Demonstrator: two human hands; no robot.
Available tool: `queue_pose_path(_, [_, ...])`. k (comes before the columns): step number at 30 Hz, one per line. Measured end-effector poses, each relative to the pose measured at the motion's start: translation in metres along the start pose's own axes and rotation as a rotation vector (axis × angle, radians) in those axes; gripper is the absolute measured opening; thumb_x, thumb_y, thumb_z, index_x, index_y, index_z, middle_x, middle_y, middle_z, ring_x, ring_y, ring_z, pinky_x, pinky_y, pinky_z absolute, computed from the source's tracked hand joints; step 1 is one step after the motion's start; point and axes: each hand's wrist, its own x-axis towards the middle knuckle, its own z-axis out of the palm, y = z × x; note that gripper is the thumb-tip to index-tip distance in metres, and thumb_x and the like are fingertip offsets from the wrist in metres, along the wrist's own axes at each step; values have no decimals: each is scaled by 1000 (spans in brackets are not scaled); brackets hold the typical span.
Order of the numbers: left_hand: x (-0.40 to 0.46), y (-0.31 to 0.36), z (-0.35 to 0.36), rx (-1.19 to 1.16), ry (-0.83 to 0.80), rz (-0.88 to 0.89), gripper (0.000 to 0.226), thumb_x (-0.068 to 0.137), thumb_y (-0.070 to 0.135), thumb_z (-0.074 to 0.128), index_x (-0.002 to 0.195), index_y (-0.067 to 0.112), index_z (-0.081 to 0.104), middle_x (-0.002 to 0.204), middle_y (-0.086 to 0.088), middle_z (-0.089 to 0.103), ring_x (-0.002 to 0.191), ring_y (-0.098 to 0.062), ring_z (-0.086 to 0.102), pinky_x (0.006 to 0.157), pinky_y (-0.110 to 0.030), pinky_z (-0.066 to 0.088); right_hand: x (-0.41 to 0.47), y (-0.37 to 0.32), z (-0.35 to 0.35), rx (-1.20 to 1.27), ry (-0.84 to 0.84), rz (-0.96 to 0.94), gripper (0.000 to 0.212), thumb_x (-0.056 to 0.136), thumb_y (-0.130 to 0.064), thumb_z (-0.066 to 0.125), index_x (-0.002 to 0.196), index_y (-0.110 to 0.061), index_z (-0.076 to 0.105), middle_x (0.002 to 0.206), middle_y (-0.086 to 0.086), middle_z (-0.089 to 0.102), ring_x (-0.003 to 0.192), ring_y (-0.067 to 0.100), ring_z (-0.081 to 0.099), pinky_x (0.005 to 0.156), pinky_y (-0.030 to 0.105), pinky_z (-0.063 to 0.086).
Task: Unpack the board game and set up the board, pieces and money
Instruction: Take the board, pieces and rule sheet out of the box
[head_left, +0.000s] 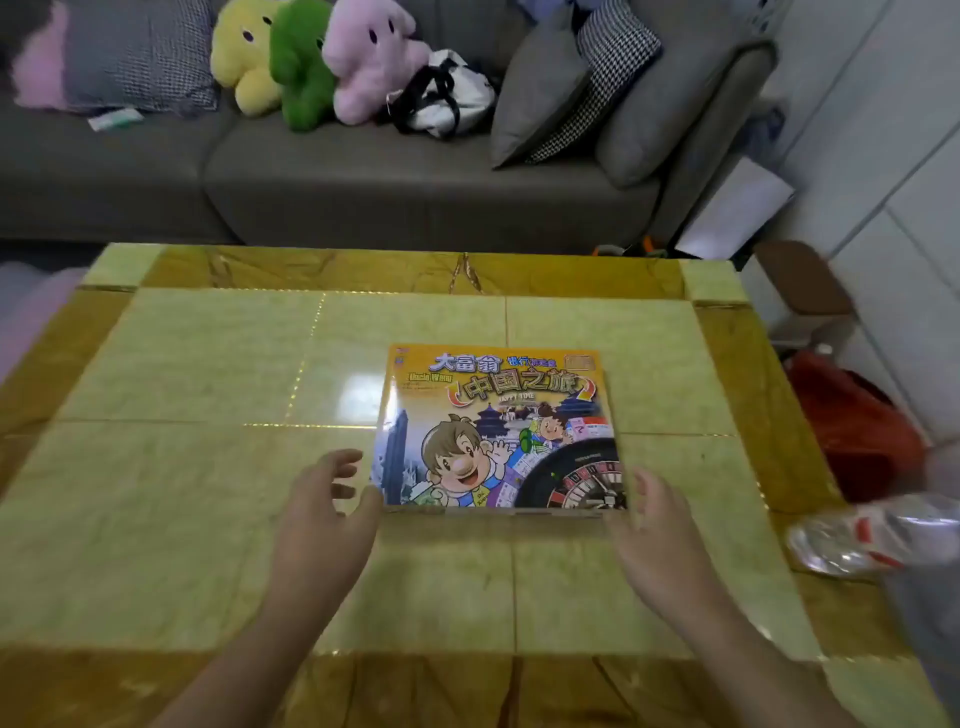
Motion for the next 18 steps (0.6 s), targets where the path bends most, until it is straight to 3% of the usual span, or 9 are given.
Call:
queue_pose_path(2, [14, -19, 29, 44, -28, -5, 46, 93, 32, 69, 137, 24, 57, 130, 5, 57, 114, -16, 59, 94, -44, 52, 21, 14, 20, -26, 70, 15, 61, 98, -25, 69, 152, -17, 41, 134, -1, 45, 134, 21, 45, 110, 38, 38])
queue_pose_path(3, [24, -32, 44, 46, -57, 3, 45, 93, 39, 67, 134, 21, 59, 128, 0, 57, 117, -21, 57, 94, -45, 50, 34, 21, 31, -25, 88, 7, 61, 98, -30, 69, 151, -17, 42, 138, 1, 46, 134, 22, 43, 111, 40, 38])
queue_pose_path(6, [49, -65, 86, 21, -85, 24, 38, 89, 58, 54, 102, 23, 63, 103, -3, 65, 101, -29, 62, 76, -43, 48, 63, 46, 59, -66, 119, -5, 48, 99, -47, 60, 139, -21, 51, 130, 1, 53, 126, 24, 47, 105, 43, 42])
queue_pose_path(10, [57, -79, 106, -96, 22, 109, 21, 100, 37, 59, 92, 18, 66, 86, -2, 67, 82, -22, 62, 69, -37, 45, 68, 69, 78, 62, 264, -89, 42, 99, -49, 58, 134, -24, 60, 125, -3, 59, 121, 22, 51, 104, 48, 46])
queue_pose_path(13, [54, -86, 113, -197, 30, 147, 17, 100, 36, 59, 93, 22, 65, 82, 4, 66, 77, -18, 61, 64, -34, 40, 65, 78, 88, 164, 313, -135, 37, 100, -47, 60, 126, -22, 64, 122, -1, 61, 118, 23, 55, 103, 48, 48])
queue_pose_path(15, [52, -90, 115, -206, 32, 164, 18, 101, 36, 58, 91, 22, 62, 79, 5, 62, 73, -16, 56, 62, -34, 36, 66, 77, 86, 206, 292, -154, 25, 100, -42, 63, 114, -21, 67, 112, -3, 68, 104, 19, 63, 87, 38, 52])
queue_pose_path(18, [33, -85, 108, -259, 29, 177, 20, 101, 36, 58, 92, 19, 62, 81, 1, 63, 74, -18, 56, 61, -34, 35, 50, 75, 76, 331, 263, -129, 17, 100, -34, 67, 105, -18, 69, 99, -6, 73, 85, 7, 64, 63, 24, 42])
